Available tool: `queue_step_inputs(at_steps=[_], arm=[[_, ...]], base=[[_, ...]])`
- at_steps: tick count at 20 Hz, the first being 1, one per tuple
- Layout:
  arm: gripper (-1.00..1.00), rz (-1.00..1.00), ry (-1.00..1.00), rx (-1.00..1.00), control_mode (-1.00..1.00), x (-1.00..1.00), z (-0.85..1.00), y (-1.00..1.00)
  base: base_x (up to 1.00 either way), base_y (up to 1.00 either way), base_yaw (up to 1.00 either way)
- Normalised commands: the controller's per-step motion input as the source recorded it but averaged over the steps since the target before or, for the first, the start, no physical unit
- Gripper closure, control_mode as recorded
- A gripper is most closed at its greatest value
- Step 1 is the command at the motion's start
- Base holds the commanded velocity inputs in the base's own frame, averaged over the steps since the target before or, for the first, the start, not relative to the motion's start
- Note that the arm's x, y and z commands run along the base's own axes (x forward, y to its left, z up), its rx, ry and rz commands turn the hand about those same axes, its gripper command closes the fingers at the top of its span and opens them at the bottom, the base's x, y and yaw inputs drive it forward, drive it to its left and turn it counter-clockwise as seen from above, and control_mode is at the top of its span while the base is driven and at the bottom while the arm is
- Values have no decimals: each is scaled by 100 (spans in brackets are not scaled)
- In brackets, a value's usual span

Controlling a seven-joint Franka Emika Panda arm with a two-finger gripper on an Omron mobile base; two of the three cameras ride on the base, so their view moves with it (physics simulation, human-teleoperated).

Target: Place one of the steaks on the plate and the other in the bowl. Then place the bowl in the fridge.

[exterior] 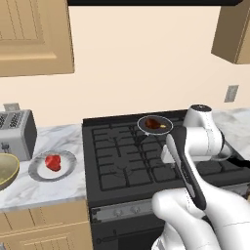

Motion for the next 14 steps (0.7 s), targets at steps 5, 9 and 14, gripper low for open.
queue_step_inputs(at_steps=[5,9,14], arm=[[-100,3,0,0,-100,5,0,0],[-100,13,0,0,-100,40,0,-13],[-100,34,-6,-2,-100,73,17,-36]], base=[[33,-7,15],[0,0,0],[0,0,0]])
